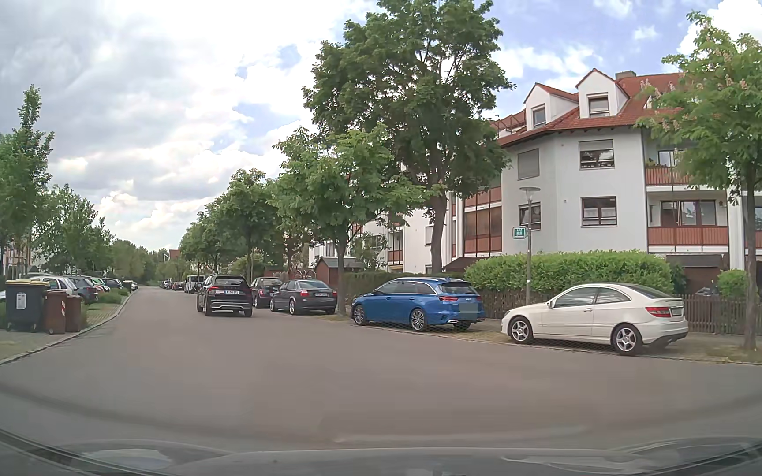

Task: Follow the waypoints while adhering to traffic rules and regulations

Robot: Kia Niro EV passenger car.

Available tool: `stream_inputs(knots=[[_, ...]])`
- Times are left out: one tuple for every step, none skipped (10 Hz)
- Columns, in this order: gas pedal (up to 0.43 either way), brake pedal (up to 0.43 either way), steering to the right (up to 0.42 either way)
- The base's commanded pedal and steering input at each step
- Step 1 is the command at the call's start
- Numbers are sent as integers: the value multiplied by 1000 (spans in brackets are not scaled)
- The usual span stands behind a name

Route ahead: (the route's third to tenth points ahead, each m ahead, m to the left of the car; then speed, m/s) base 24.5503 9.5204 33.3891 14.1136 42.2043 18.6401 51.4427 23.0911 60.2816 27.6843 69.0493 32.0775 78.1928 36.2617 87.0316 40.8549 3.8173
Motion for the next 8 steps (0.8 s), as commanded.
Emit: stream_inputs(knots=[[197,18,-132],[197,18,-135],[197,18,-138],[197,18,-138],[197,18,-138],[197,18,-138],[197,18,-139],[197,18,-138]])
